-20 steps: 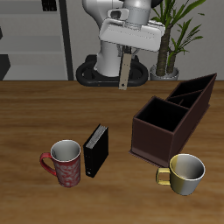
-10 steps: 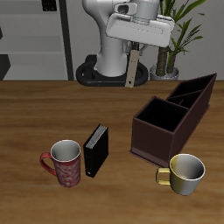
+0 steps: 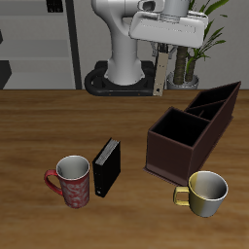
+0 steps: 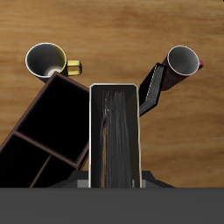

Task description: Place the yellow book into the left desk caddy's right compartment

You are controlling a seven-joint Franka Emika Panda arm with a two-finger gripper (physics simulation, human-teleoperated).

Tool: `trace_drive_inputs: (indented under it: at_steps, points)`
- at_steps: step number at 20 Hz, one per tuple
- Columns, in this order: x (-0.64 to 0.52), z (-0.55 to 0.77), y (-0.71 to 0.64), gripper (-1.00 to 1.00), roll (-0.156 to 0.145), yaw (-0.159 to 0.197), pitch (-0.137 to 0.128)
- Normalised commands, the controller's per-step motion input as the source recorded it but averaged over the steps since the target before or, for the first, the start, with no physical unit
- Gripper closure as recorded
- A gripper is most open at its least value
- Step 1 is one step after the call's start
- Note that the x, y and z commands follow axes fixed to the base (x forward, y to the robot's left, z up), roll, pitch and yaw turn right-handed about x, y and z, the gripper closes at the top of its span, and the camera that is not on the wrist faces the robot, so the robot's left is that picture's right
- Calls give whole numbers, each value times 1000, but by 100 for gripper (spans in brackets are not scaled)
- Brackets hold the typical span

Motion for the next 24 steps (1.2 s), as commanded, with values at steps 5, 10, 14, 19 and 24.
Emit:
trace_drive_inputs:
  at_steps: [5,10,14,19,24]
  points:
    - [123,-50,287,100,29,1,19]
    - [179,-8,333,100,29,2,-3]
    - [230,-75,224,100,24,1,32]
    - [262,13,105,100,-9,5,11]
    - [141,22,3,100,-7,6,-4]
